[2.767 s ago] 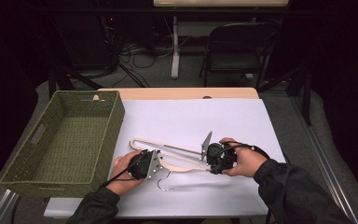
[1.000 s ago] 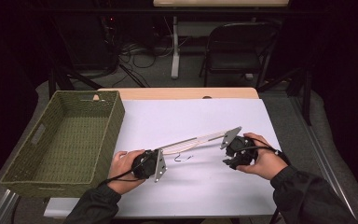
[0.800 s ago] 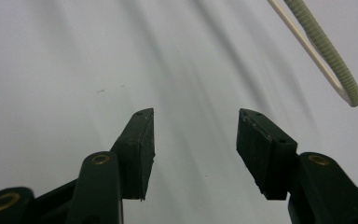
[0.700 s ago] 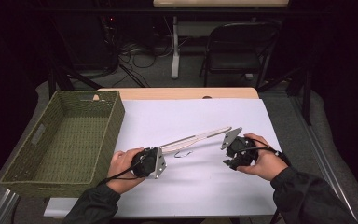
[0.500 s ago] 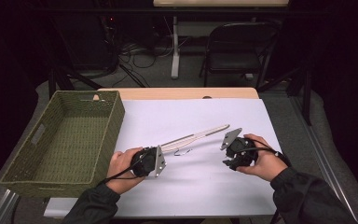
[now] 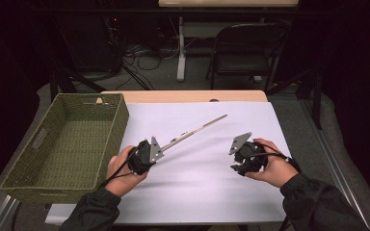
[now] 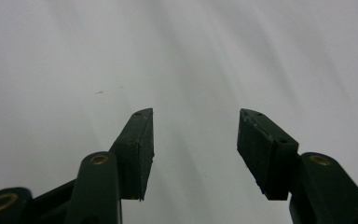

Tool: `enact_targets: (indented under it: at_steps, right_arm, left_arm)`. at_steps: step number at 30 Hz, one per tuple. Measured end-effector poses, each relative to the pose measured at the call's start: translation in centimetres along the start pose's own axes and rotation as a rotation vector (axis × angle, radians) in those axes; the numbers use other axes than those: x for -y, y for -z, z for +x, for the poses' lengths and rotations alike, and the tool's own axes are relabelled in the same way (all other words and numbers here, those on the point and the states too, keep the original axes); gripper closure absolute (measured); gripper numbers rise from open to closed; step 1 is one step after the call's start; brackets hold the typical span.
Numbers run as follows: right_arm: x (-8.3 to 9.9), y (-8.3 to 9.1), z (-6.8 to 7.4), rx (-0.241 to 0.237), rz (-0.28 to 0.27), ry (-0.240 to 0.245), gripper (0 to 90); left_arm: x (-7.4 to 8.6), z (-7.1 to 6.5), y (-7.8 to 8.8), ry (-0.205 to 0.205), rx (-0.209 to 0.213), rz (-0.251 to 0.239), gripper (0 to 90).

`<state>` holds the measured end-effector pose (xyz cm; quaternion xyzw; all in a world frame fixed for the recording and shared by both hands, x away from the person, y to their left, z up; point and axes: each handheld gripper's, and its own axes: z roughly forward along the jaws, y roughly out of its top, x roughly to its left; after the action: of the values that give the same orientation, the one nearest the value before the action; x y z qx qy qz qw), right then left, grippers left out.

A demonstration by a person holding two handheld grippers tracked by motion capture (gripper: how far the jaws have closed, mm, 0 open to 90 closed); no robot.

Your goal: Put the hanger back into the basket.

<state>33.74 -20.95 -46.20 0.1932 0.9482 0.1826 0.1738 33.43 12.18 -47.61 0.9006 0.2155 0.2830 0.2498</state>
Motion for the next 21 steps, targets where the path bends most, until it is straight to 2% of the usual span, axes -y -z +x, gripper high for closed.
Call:
enact_targets:
  at_steps: [6, 14, 21]
  right_arm:
    - [0.0, 0.0, 0.1, -0.001, 0.001, -0.01, 45.5]
    - [0.0, -0.1, 0.2, -0.002, 0.0, -0.008, 45.1]
    - [0.2, -0.2, 0.2, -0.004, -0.003, -0.012, 45.0]
  left_arm:
    - [0.3, 1.3, 0.2, 0.108, 0.027, 0.009, 87.3]
    - [0.6, 2.2, 0.5, 0.176, 0.041, 0.018, 87.3]
    - [0.1, 2.5, 1.6, 0.223, 0.057, 0.02, 87.3]
